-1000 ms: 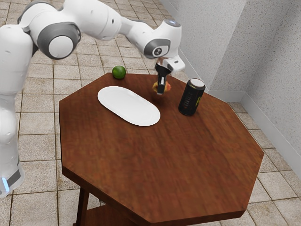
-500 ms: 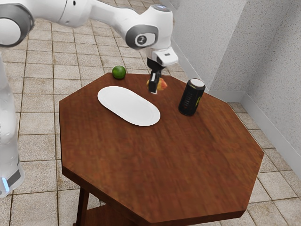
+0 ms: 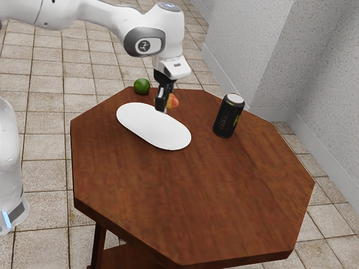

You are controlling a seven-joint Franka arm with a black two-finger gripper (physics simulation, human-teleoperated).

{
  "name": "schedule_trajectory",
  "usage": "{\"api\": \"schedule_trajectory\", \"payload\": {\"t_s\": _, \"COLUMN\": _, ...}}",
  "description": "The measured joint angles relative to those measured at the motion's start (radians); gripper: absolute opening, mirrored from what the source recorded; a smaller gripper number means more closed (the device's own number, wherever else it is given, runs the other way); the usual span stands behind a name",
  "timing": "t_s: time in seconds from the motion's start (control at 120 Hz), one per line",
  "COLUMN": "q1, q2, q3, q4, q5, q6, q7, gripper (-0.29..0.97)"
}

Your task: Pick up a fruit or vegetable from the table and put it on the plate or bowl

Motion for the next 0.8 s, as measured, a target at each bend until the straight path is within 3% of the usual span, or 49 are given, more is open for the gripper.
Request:
{"api": "schedule_trajectory", "payload": {"t_s": 0.492, "q1": 0.0, "q2": -0.04, "q3": -0.026, "q4": -0.081, "q5": 0.006, "q6": -0.013, "q7": 0.0, "gripper": 0.15}}
{"api": "schedule_trajectory", "payload": {"t_s": 0.8, "q1": 0.025, "q2": -0.037, "q3": 0.028, "q4": -0.081, "q5": 0.006, "q6": 0.01, "q7": 0.001, "gripper": 0.15}}
